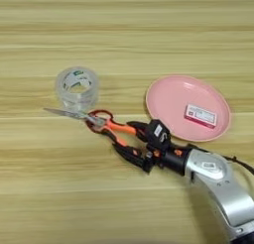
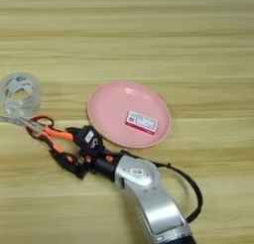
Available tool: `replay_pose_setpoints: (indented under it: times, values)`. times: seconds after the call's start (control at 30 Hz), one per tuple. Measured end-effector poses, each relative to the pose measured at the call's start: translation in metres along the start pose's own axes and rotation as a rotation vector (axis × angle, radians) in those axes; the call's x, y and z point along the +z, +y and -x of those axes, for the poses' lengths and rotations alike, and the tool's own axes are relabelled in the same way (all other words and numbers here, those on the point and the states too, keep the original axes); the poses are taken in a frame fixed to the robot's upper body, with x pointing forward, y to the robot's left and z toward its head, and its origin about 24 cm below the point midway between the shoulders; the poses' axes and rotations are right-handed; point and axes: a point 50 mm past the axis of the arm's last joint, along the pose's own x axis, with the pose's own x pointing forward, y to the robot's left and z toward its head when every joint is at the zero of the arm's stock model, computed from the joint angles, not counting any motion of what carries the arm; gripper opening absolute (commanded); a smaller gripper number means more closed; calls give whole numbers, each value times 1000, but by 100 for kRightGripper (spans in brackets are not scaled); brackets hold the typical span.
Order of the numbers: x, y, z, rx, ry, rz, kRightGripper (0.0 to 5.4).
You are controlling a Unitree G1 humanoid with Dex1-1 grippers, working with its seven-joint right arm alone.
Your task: Move the objects on the table
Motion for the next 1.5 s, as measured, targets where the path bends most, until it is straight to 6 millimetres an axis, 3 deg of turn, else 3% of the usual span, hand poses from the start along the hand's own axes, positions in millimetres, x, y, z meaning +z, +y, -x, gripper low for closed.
replay_pose_setpoints:
  times: [0.43,0.6,0.87,1.1,1.5]
  values:
    - [21,-26,16,-155,-73,5,344]
    - [26,-45,22,-266,-97,-11,344]
    - [8,-76,26,-498,-21,-79,344]
    - [-11,-86,29,-579,68,-108,344]
    - [-18,-90,28,-595,100,-126,344]
